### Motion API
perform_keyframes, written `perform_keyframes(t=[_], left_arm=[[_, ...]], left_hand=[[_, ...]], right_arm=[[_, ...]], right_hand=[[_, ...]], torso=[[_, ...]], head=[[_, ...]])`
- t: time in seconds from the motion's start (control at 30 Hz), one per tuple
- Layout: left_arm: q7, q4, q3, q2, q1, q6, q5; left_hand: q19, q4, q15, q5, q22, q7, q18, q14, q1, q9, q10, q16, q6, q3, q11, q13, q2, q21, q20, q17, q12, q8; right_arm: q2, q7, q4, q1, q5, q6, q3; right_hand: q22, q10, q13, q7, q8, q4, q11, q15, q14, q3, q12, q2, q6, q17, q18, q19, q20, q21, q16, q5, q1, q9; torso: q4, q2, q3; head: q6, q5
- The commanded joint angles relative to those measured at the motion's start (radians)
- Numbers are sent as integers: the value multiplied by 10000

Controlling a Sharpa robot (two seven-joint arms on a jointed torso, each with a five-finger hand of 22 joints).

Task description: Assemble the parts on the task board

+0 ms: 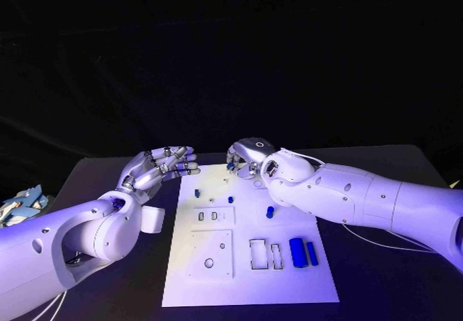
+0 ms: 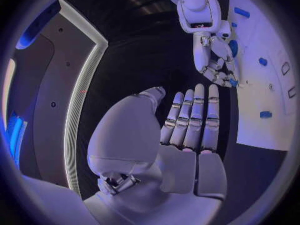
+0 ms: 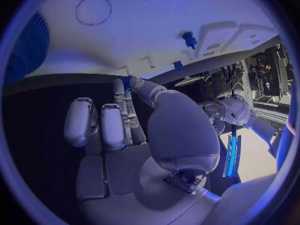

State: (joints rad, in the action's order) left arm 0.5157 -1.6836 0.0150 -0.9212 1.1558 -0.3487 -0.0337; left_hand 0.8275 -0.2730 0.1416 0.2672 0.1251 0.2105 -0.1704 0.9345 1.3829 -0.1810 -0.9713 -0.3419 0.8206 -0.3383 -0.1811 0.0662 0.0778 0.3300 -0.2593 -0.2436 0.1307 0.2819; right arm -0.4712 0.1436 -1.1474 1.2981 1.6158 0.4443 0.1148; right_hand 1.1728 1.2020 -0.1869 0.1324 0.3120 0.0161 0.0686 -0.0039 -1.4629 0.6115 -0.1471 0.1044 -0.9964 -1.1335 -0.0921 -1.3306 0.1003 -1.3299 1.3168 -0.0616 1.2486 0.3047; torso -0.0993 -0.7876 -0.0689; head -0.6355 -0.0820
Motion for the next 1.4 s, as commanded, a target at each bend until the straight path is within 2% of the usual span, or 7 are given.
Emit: perform_keyframes(t=[0.03,0.27,0.47,0.7,1.4], left_arm=[[64,-37,9,14,23,194,-24],[64,-41,11,16,33,199,-24],[61,-42,12,16,38,201,-24],[56,-31,12,14,42,199,-24],[29,16,13,-4,48,208,-24]], left_hand=[[65,9,28,-33,-8,339,-134,50,63,14,-4,55,-36,-73,-92,-10,57,-48,-15,-9,-53,-27],[65,15,29,-33,-12,339,-134,48,71,15,-6,61,-36,-83,-93,-9,61,-51,-16,-12,-61,-29],[65,15,29,-33,-12,339,-134,48,71,15,-6,61,-36,-83,-93,-9,61,-51,-16,-12,-61,-29],[65,15,29,-33,-12,339,-134,48,71,15,-6,61,-36,-83,-93,-9,61,-51,-16,-12,-61,-29],[66,27,32,-38,-25,342,-133,45,82,14,-15,82,-34,-112,-96,-7,74,-62,-18,-22,-85,-36]], right_arm=[[55,44,80,-7,-62,-25,-5],[149,29,191,-14,-86,-208,-5],[197,77,299,-25,-60,-415,-3],[208,70,307,-40,-38,-597,0],[92,113,140,-47,-16,-432,2]], right_hand=[[4,-80,16,1,225,-63,17,-37,-319,9,41,16,65,-10,79,-66,-12,-44,69,-25,-69,712],[3,-88,16,3,224,-68,19,-35,-320,13,47,23,76,-18,78,-64,-11,-42,77,-22,-73,720],[-9,-96,15,5,224,-74,22,-33,-320,16,53,28,86,-15,75,-55,-10,-34,78,-14,-79,729],[-37,-105,13,11,225,-83,27,-29,-314,14,60,50,104,12,69,-36,-7,-15,69,2,-92,745],[-74,-112,8,18,227,-101,32,-24,-306,19,66,65,124,37,60,-9,-3,10,61,2,-108,767]], torso=[[-13,-28,-15],[-11,-35,-12],[-22,-54,-34],[-12,-58,-36],[-2,-85,-62]], head=[[5,5],[-7,14],[-31,23],[-58,48],[-51,81]])
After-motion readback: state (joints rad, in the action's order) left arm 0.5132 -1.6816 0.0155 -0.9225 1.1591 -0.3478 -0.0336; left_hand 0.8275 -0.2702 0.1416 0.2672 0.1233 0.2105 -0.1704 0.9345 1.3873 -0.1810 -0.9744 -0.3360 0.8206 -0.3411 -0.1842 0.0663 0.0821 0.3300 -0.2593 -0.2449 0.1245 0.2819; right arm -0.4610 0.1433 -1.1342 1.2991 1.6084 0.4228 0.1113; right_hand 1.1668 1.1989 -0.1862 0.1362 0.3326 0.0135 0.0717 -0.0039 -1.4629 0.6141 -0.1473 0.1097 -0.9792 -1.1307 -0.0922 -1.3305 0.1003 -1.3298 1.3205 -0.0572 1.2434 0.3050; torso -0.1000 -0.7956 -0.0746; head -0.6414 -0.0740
